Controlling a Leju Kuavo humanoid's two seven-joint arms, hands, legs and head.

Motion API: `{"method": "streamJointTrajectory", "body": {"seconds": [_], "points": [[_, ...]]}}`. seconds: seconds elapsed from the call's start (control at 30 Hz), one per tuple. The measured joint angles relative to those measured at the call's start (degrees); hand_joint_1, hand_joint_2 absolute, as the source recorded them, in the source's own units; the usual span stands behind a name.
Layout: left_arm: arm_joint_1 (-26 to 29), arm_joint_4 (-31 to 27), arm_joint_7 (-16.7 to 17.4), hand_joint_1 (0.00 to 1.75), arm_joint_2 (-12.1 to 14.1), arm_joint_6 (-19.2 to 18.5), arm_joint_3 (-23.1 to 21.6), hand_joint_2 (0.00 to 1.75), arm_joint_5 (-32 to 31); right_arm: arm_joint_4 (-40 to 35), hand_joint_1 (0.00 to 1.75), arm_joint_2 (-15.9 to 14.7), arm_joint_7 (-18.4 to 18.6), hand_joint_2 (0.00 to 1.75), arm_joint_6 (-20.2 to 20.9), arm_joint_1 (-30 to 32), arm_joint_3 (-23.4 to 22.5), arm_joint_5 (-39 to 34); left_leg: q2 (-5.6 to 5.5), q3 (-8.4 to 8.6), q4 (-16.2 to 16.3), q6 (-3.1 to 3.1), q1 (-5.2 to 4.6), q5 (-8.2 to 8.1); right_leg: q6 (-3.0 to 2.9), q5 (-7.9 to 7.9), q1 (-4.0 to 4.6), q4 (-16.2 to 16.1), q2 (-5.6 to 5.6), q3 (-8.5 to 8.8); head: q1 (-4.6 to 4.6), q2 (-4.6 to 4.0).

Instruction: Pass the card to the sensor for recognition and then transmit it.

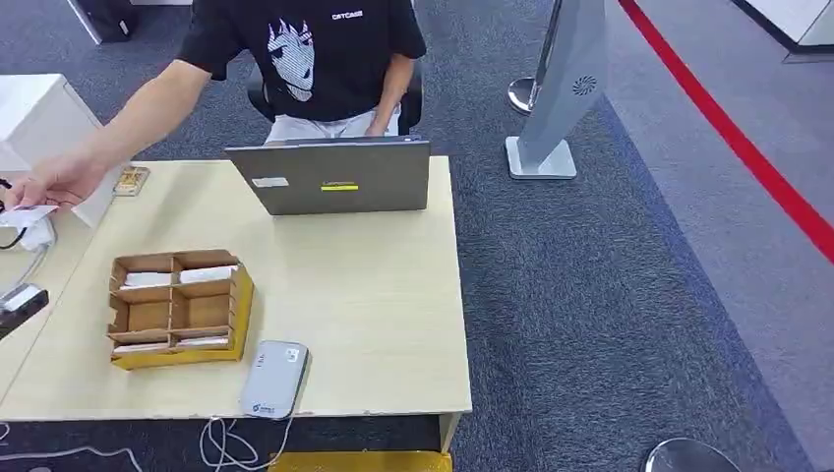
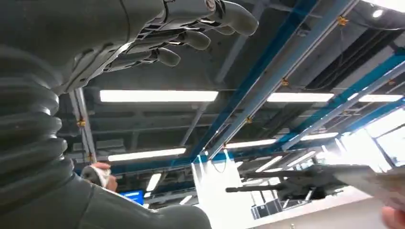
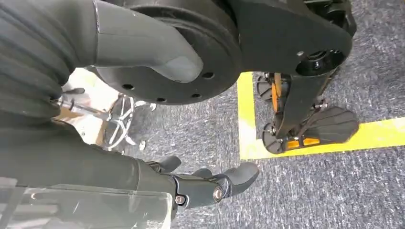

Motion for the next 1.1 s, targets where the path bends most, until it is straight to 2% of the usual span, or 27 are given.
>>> {"method": "streamJointTrajectory", "body": {"seconds": [0.17,0.63,0.67,1.1], "points": [[-4.6,3.8,1.8,0.0,-2.8,0.2,-5.6,1.75,-1.7,0.0,0.0,0.0,-0.5,1.75,0.1,-0.2,0.0,0.4,0.1,0.0,0.0,0.0,0.0,0.0,-0.01,0.07,0.0,0.0,0.08,0.06,-0.02,0.0],[-8.0,7.3,2.6,0.03,-5.0,0.9,-9.9,1.75,-1.9,0.0,0.0,-0.2,-0.1,1.75,-0.2,-0.1,0.0,0.6,0.22,-0.05,0.0,0.0,-0.01,0.0,-0.03,0.1,0.0,0.0,0.22,0.02,-0.02,0.0],[-8.1,7.4,2.7,1.75,-5.1,0.9,-10.0,1.75,-1.9,0.0,0.0,-0.2,-0.1,1.75,-0.2,0.0,0.0,0.6,0.22,-0.05,0.0,0.0,-0.01,0.0,-0.03,0.1,0.0,0.0,0.23,0.03,0.0,0.0],[-8.4,9.0,2.3,1.75,-5.6,0.4,-10.6,1.75,-0.1,0.0,0.0,-0.2,-0.1,1.75,-0.4,0.0,0.0,1.4,0.21,-0.06,0.0,0.0,-0.01,0.0,-0.03,0.1,0.0,0.0,0.23,0.02,-0.02,0.0]]}}
